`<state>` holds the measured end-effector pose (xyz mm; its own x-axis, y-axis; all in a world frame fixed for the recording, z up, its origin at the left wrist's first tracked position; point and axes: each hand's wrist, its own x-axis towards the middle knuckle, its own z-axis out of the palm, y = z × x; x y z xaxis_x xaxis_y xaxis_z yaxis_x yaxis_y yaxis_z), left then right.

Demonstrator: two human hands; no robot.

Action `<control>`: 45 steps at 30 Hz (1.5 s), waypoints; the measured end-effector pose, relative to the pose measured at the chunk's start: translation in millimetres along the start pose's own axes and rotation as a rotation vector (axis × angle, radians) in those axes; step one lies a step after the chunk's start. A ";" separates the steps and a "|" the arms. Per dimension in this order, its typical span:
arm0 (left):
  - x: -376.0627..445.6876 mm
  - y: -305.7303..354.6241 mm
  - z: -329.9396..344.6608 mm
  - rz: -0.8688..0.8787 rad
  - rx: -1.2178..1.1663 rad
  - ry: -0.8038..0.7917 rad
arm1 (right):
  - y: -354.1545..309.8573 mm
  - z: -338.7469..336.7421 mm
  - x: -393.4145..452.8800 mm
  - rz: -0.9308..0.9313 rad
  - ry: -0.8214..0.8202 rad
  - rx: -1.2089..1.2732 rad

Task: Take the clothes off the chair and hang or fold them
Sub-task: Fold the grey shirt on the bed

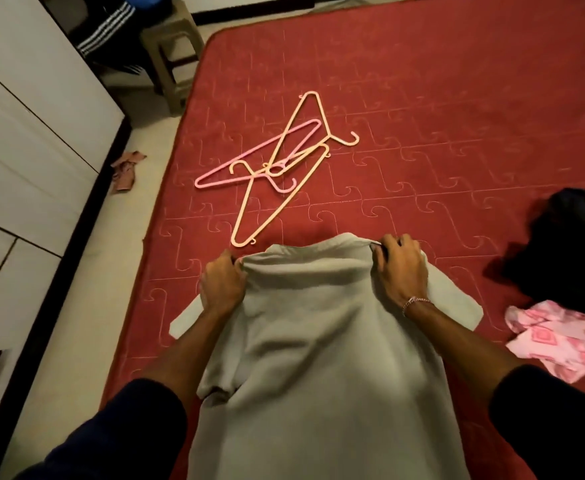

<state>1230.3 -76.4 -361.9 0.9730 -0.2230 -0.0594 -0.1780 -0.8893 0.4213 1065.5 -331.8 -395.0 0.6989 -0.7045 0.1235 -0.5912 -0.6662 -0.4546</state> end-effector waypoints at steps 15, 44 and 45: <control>-0.5 28.8 67.7 0.157 0.134 0.247 | 15.7 28.6 0.5 -0.093 0.039 0.169; -122.0 180.8 198.2 0.797 0.028 -0.264 | 150.4 -56.2 -35.3 0.689 -0.037 1.189; -122.3 180.9 198.6 0.799 0.034 -0.260 | 146.4 -52.3 -39.3 0.715 -0.055 1.280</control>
<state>1049.9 -289.3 -458.2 0.4884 -0.8718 0.0367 -0.8074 -0.4355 0.3981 930.5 -414.5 -420.3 0.4486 -0.7543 -0.4794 -0.0788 0.5009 -0.8619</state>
